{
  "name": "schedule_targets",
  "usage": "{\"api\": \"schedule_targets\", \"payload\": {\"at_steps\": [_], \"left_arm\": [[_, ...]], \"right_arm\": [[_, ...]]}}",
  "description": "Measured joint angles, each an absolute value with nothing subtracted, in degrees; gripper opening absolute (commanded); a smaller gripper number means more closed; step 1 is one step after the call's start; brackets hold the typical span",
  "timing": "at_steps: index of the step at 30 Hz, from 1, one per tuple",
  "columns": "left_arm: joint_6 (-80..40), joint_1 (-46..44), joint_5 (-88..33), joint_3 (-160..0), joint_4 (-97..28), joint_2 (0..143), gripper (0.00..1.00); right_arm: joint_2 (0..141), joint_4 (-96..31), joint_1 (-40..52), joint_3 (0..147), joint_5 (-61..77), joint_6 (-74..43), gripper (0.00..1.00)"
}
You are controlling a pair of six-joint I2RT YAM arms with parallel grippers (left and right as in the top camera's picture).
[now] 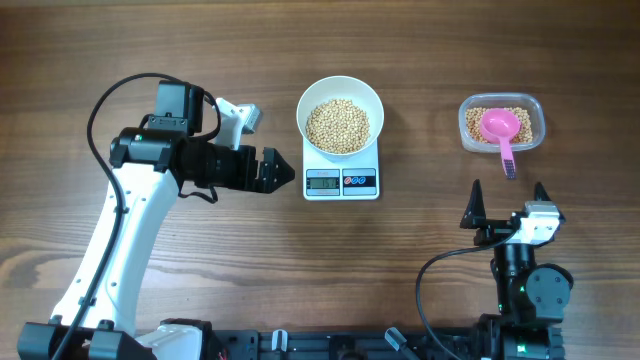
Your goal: Scoop item into bowl and weigh 150g on scale
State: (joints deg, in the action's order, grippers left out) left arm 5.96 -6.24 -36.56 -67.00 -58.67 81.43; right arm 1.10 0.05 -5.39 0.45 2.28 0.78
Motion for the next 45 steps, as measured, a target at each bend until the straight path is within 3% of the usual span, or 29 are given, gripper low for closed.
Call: {"api": "schedule_targets", "payload": {"at_steps": [28, 45], "left_arm": [[5.98, -6.24, -35.40, -67.02, -58.50, 81.43, 1.00], [6.42, -6.24, -29.82, -67.00, -51.31, 79.79, 1.00]], "right_arm": [[1.10, 0.05, -5.39, 0.45, 2.28, 0.78, 1.00], [1.10, 0.05, -5.39, 0.45, 2.28, 0.78, 1.00]]}}
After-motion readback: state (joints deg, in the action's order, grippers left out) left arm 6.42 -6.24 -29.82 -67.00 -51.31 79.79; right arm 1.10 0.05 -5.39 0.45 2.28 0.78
